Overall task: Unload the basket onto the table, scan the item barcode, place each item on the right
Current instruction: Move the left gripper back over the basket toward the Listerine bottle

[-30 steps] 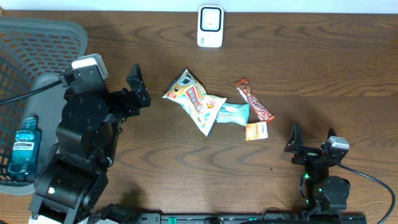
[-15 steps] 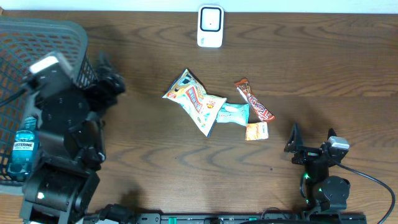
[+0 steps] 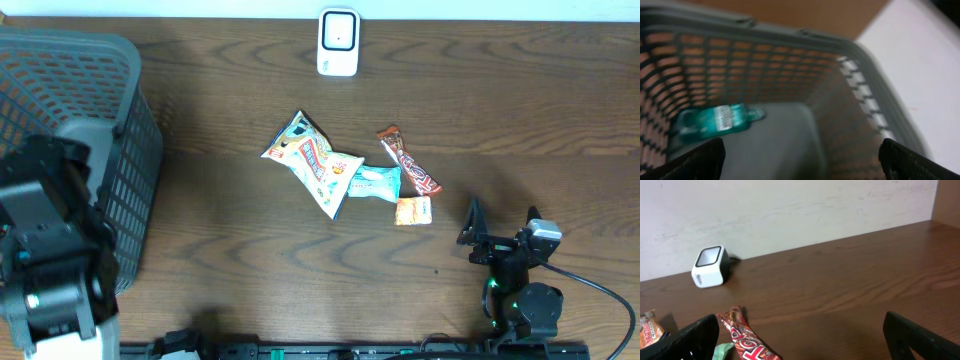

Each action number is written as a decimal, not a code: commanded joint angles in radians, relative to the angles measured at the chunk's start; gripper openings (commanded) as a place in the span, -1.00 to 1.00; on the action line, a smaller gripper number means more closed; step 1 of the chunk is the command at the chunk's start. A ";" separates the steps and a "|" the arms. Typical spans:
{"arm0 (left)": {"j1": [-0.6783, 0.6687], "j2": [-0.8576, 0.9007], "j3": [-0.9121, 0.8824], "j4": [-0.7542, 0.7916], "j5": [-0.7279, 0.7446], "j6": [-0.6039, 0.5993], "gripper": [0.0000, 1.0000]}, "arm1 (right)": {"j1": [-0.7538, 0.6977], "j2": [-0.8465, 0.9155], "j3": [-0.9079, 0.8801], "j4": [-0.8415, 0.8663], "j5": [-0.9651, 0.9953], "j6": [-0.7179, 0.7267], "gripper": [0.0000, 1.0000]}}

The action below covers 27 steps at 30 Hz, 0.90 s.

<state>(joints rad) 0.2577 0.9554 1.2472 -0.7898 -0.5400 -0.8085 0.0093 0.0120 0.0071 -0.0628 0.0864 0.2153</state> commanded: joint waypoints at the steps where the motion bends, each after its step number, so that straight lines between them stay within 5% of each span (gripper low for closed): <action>1: 0.090 0.092 0.019 -0.018 0.121 -0.073 0.96 | -0.004 -0.005 -0.002 -0.002 0.009 -0.014 0.98; 7: 0.213 0.292 0.019 -0.074 0.315 -0.092 0.96 | -0.004 -0.005 -0.002 -0.002 0.009 -0.014 0.98; 17: 0.346 0.568 0.019 -0.132 0.326 -0.071 0.96 | -0.004 -0.005 -0.002 -0.002 0.009 -0.014 0.98; 27: 0.428 0.647 0.017 -0.083 0.013 0.057 0.96 | -0.004 -0.005 -0.002 -0.002 0.009 -0.014 0.99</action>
<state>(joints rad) 0.6621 1.5867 1.2484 -0.8711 -0.3542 -0.7876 0.0097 0.0120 0.0071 -0.0628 0.0864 0.2150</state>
